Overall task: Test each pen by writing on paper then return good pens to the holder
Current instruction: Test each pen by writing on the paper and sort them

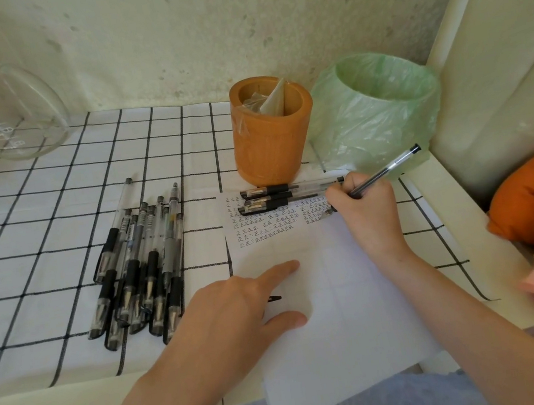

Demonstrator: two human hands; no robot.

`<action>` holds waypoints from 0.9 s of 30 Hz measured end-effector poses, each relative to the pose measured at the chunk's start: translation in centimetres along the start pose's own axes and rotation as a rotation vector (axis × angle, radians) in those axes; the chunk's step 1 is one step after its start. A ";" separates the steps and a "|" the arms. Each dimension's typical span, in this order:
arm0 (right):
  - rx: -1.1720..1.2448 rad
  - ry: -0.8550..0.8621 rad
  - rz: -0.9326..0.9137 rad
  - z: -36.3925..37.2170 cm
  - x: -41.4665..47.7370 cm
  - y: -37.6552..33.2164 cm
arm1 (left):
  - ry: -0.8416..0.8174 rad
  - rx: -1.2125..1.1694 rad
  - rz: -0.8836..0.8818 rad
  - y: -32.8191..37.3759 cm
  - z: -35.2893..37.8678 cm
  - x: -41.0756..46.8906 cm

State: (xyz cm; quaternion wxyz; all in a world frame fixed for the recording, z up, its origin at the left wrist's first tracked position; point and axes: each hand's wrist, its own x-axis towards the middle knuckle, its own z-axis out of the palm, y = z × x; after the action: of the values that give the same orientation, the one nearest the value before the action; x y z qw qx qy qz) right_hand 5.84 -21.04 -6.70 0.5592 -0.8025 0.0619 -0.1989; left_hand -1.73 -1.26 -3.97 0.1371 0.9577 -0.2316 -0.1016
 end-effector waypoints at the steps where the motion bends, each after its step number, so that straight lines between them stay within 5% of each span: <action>1: 0.000 0.002 -0.002 0.0 0.0 0.0 | 0.002 -0.002 0.000 0.0 0.0 0.0; 27: -0.012 0.006 0.016 -0.1 -0.1 -0.5 | -0.010 -0.014 -0.005 0.1 -0.2 0.0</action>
State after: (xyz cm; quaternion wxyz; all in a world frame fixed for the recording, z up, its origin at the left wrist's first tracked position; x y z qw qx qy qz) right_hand 5.64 -20.93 -6.17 0.5558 -0.8047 0.0712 -0.1962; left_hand -1.72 -1.30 -3.76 0.1422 0.9568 -0.2291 -0.1085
